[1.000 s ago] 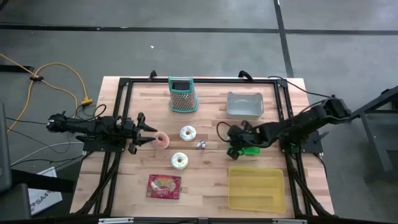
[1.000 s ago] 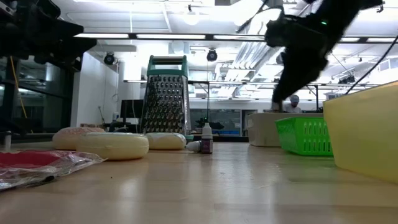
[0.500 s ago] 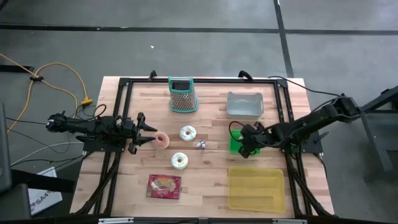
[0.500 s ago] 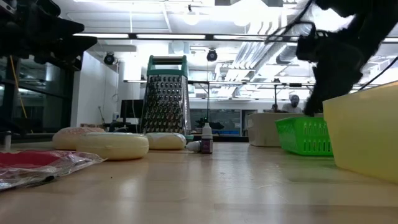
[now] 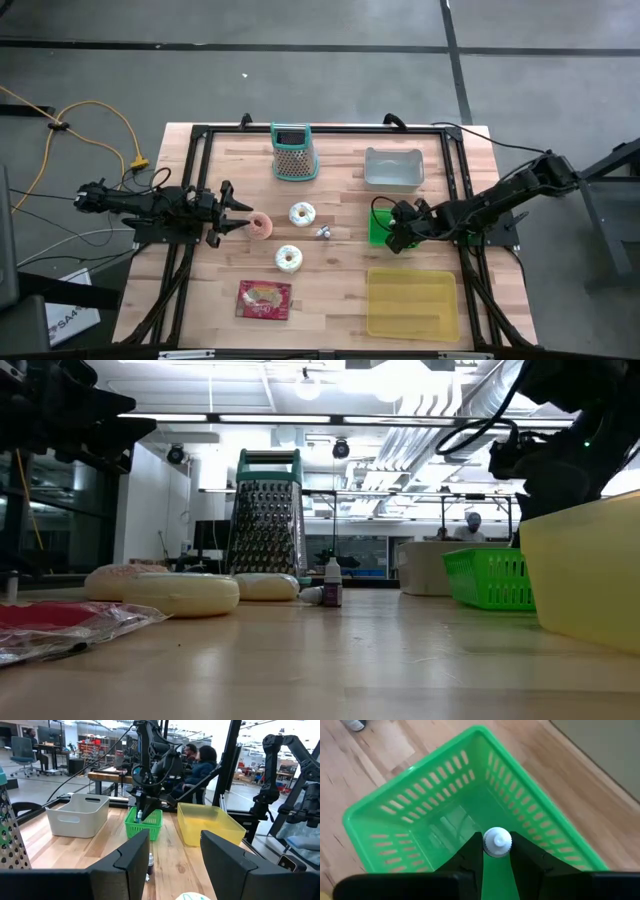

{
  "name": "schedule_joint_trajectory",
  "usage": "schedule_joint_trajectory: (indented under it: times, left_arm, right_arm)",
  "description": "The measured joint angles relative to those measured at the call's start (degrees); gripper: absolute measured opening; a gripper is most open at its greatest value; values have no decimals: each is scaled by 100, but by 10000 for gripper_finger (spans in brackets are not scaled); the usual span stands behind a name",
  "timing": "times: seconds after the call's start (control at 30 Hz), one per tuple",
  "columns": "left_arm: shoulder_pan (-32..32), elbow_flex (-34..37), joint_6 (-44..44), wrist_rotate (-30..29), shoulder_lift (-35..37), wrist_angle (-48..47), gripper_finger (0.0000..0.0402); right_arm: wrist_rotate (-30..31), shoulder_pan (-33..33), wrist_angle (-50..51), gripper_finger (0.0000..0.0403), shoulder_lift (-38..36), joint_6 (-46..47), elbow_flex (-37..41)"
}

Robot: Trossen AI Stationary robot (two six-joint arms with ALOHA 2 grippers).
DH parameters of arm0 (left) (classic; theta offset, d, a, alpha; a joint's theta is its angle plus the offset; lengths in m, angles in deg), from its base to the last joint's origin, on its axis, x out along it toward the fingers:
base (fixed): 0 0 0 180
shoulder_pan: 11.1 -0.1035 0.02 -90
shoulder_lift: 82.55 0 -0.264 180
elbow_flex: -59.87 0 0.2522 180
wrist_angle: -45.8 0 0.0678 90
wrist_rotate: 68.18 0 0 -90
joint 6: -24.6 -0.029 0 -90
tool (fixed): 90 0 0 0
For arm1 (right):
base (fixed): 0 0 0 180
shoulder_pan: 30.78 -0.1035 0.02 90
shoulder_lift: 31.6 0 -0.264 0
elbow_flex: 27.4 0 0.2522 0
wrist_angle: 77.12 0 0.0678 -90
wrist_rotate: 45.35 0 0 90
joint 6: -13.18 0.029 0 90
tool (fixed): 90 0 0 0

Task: Pick & Place Food Item
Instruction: Put the blue food coloring bottle into the green bin

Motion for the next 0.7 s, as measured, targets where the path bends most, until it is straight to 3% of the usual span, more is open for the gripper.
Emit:
schedule_joint_trajectory:
  times: [0.7]
  left_arm:
    - [0,0,0,0,0,0,170]
  right_arm:
    - [2,0,-226,100,268,-60,0]
